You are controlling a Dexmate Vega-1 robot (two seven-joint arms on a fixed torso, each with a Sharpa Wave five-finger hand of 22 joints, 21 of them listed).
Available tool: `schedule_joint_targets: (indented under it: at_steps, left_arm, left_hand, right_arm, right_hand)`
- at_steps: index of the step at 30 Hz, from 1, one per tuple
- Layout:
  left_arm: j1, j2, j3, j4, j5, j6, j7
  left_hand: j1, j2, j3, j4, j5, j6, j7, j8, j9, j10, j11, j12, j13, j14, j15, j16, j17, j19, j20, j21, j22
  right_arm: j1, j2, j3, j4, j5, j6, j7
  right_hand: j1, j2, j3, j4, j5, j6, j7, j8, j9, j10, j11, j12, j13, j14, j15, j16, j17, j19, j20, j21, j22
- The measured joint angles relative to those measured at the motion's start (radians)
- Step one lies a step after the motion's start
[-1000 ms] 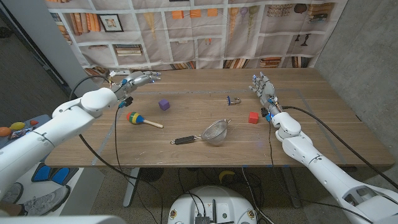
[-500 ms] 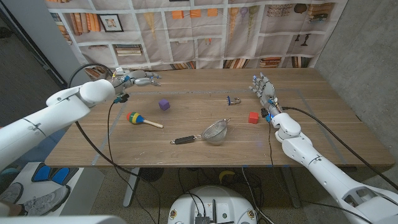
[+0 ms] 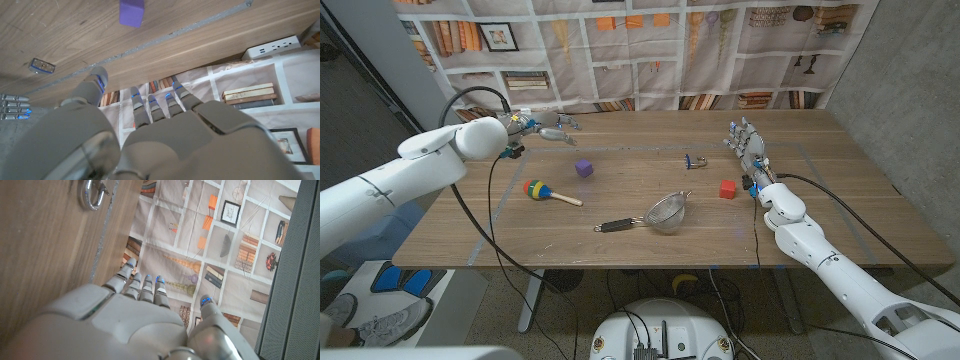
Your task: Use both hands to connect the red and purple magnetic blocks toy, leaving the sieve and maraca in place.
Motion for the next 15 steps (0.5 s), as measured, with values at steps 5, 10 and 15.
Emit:
schedule_joint_targets:
  at_steps: [5, 10, 15]
  left_arm:
    - [-0.029, 0.000, 0.022, 0.015, 0.079, -0.032, -0.027]
    - [-0.057, -0.005, 0.038, 0.028, 0.166, -0.074, -0.063]
    - [-0.092, -0.019, 0.061, 0.054, 0.243, -0.119, -0.106]
  left_hand:
    - [0.021, -0.037, -0.016, 0.003, -0.003, -0.011, -0.021, 0.000, 0.005, -0.021, -0.012, -0.008, -0.002, -0.024, -0.001, 0.000, 0.000, -0.011, 0.000, 0.000, 0.000]
    - [0.036, -0.052, -0.025, 0.003, -0.003, -0.013, -0.023, -0.001, 0.005, -0.040, -0.004, -0.011, -0.003, -0.041, -0.005, 0.000, 0.000, -0.026, -0.001, -0.006, 0.000]
    - [0.051, -0.066, -0.029, 0.007, -0.003, -0.050, -0.027, -0.014, 0.005, -0.083, 0.006, -0.015, -0.003, -0.068, -0.003, 0.000, 0.004, -0.048, 0.002, -0.006, 0.000]
  right_arm:
    - [-0.003, 0.000, 0.002, 0.000, 0.001, 0.001, -0.005]
    - [-0.005, 0.001, 0.003, 0.000, 0.001, 0.002, -0.007]
    - [-0.005, 0.002, 0.004, 0.000, 0.003, 0.002, -0.008]
  right_hand:
    - [-0.005, 0.005, 0.000, 0.000, 0.000, 0.000, 0.000, 0.000, 0.000, 0.000, 0.000, 0.000, 0.000, 0.000, 0.000, 0.000, 0.000, 0.000, 0.000, -0.005, 0.000]
    - [-0.007, 0.007, 0.000, 0.000, 0.000, 0.000, 0.000, 0.000, 0.000, 0.000, 0.000, 0.000, -0.005, 0.000, 0.000, 0.000, 0.000, 0.004, 0.004, -0.008, 0.000]
    - [-0.007, 0.007, -0.002, -0.002, 0.000, 0.000, 0.000, 0.000, 0.000, 0.000, 0.000, 0.000, -0.005, 0.000, 0.000, 0.000, -0.005, 0.004, 0.004, -0.008, 0.000]
